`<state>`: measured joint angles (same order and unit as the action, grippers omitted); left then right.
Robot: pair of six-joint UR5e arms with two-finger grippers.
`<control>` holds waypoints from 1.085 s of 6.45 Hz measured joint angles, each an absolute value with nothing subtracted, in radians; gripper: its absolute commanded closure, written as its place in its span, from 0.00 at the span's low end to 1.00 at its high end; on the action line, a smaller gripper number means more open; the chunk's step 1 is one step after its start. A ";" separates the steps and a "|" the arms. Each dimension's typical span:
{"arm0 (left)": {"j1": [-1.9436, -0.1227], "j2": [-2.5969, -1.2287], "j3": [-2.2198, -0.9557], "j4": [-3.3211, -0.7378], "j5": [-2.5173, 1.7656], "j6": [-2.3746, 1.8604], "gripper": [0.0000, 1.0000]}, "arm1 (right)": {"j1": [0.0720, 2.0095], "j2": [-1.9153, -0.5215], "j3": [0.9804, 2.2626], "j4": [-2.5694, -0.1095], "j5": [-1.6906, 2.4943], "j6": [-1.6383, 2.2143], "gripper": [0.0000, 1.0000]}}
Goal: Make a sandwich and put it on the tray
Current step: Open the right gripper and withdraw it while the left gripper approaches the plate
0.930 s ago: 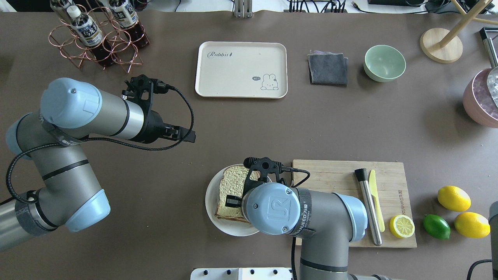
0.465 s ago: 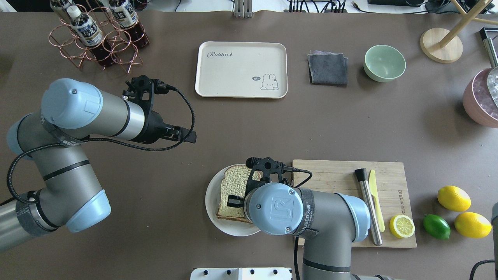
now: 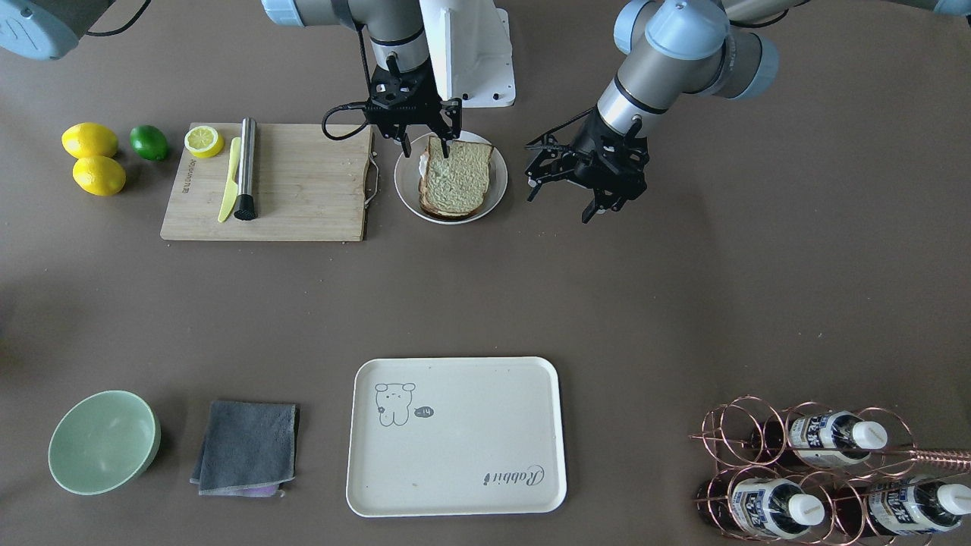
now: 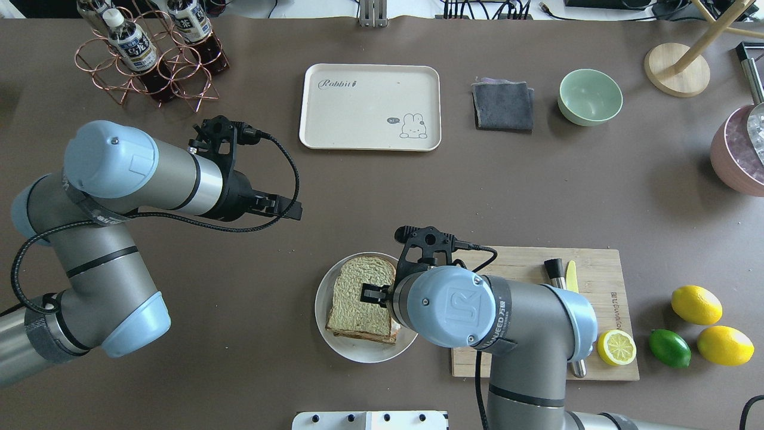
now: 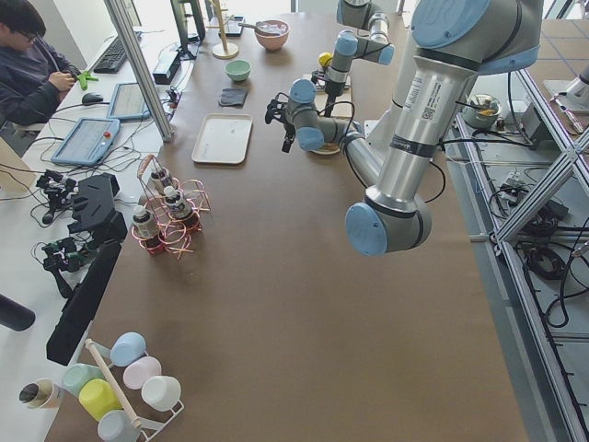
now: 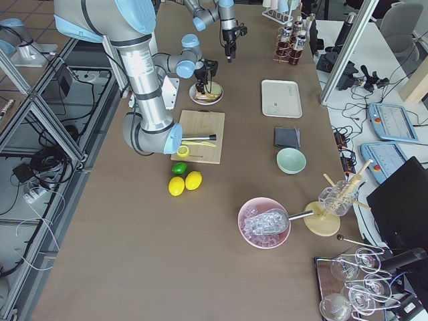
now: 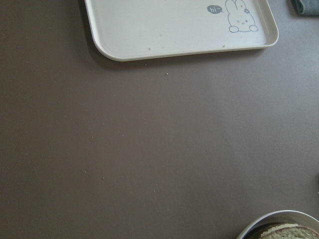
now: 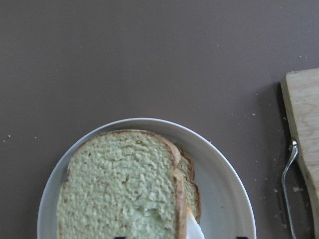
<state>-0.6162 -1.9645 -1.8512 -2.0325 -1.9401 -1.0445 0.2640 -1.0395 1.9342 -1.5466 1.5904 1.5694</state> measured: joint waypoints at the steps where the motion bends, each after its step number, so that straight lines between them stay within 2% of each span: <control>1: -0.615 -1.964 -1.854 -2.033 -1.939 -1.049 0.01 | 0.326 -1.097 1.980 -1.547 1.643 1.527 0.00; 7: -0.483 -1.955 -1.847 -2.031 -1.862 -1.320 0.03 | 0.950 -1.509 2.039 -1.537 2.025 0.758 0.00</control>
